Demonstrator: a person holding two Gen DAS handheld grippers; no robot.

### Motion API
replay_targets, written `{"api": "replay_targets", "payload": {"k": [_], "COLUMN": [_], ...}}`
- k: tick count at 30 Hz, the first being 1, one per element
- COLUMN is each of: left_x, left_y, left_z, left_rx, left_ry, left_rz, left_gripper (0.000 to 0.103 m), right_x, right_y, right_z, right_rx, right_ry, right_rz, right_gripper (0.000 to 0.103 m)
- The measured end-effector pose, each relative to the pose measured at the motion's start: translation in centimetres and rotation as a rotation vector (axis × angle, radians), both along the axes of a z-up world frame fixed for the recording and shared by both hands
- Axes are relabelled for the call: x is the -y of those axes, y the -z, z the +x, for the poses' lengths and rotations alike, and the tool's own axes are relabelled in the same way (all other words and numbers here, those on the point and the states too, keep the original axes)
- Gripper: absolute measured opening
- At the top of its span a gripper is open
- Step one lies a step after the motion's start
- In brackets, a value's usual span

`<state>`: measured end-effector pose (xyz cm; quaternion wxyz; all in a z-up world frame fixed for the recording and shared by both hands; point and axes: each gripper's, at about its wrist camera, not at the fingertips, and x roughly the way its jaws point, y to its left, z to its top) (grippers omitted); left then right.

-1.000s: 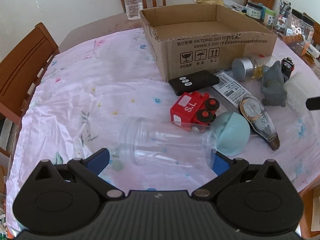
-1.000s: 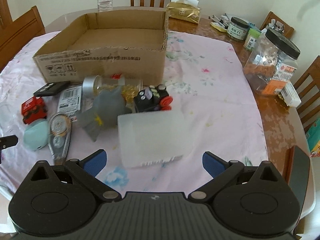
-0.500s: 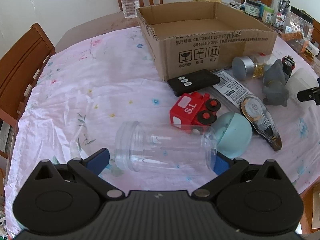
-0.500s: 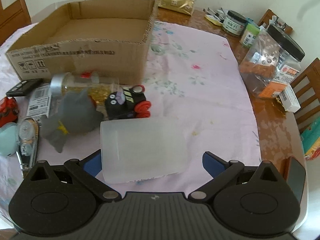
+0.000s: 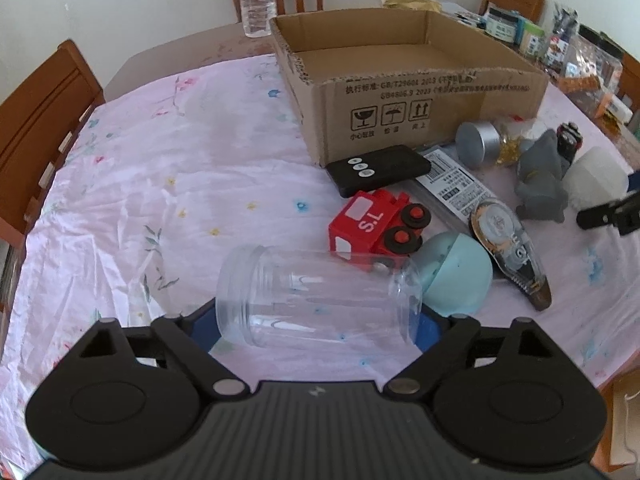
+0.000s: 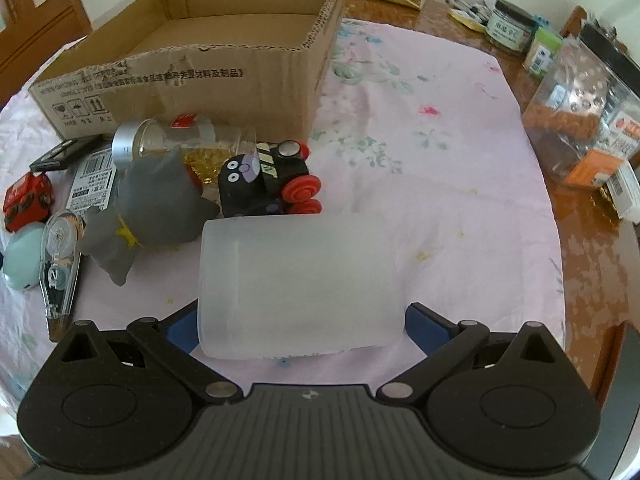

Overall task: Organize rigid objects
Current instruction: 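Close left tool on the clear cup while right tool grips the white box, lift both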

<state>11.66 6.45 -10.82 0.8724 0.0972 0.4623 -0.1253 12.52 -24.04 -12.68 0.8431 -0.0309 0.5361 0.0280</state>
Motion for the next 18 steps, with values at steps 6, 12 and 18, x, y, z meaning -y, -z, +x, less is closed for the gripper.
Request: {"api": "replay_targets", "payload": {"k": [6,12,18], "left_x": [-0.6,-0.7,-0.1], "left_y": [0.3,0.4,0.3], "left_z": [0.7,0.4,0.1], "left_rx": [0.010,0.016,0.034], "left_ry": [-0.132,-0.162,-0.168], "left_rz": [0.009,0.011,0.047], "left_gripper": [0.091,0.091,0.091], "right_x": [0.0,0.1,-0.4], "right_y": [0.1,0.0,-0.2], "right_z": [-0.2,0.1,1.5], "right_rx": [0.015,0.004,-0.061], "right_ry": [-0.007,-0.027,-0.022], "right_rz": [0.003,0.004,-0.021], "right_gripper": [0.103,0.103,0.103]}}
